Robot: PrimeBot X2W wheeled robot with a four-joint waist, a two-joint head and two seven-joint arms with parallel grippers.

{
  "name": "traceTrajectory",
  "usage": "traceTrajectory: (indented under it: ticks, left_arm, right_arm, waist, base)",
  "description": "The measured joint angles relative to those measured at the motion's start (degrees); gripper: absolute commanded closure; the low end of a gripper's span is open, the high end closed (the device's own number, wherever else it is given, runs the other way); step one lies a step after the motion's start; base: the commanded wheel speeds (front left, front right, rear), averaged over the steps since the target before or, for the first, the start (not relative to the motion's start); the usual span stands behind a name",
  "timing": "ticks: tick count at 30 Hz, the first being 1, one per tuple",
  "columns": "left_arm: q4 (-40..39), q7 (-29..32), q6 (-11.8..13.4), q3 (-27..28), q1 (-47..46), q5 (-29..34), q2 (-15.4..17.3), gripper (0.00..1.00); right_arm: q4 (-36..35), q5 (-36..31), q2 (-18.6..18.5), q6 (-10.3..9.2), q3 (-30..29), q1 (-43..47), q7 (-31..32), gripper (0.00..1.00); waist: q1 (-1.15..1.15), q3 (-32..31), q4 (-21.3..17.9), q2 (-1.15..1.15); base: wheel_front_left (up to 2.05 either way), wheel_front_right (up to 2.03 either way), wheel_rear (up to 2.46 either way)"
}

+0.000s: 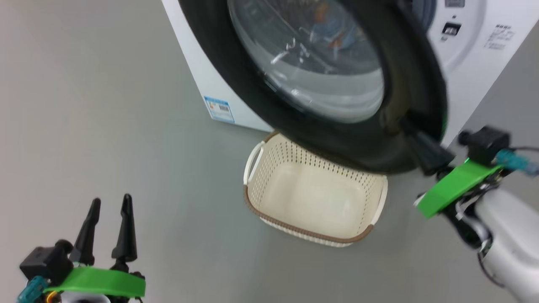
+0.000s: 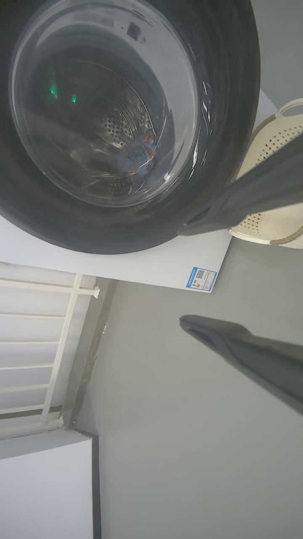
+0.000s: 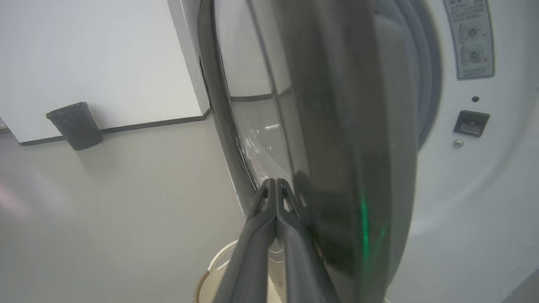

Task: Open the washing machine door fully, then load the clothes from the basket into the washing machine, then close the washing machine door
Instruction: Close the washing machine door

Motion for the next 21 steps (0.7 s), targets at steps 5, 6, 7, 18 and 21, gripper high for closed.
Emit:
traceTrajectory:
  ticks: [5, 6, 7, 18, 21]
  left_arm:
    - [-0.13, -0.01, -0.26, -0.02, -2.25, -0.01, -0.45, 0.0]
    - [-0.15, -0.01, -0.27, -0.01, -2.8, -0.02, -0.55, 0.0]
    - [-0.16, -0.12, -0.29, -0.01, -3.37, -0.03, -0.76, 0.0]
    - [-0.6, -0.25, -0.97, -0.58, -8.59, -0.05, -2.68, 0.0]
    - [-0.65, -0.25, -0.97, -0.74, -9.37, -0.05, -2.78, 0.0]
  right_arm:
    - [2.27, 1.41, -1.33, 0.01, -2.41, -4.39, 0.0, 1.0]
    - [2.85, 1.66, -1.57, 0.01, -2.54, -5.62, 0.0, 1.0]
    - [3.47, 1.72, -1.85, 0.01, -2.67, -6.92, 0.0, 1.0]
    - [9.7, 2.57, -5.65, 0.01, -3.3, -21.32, 0.0, 1.0]
    - [10.96, 2.41, -6.39, 0.04, -3.33, -24.17, -0.01, 1.0]
  waist:
    - [0.0, 3.48, 0.21, 0.0]
    - [0.0, 4.2, 0.23, 0.0]
    - [0.0, 4.93, 0.27, 0.0]
    - [0.01, 12.73, 1.69, 0.0]
    - [0.01, 14.25, 2.24, 0.0]
  base:
    - [0.0, 0.0, 0.0]
    - [0.0, 0.0, 0.0]
    - [0.0, 0.0, 0.0]
    - [0.0, 0.0, 0.0]
    - [0.0, 0.0, 0.0]
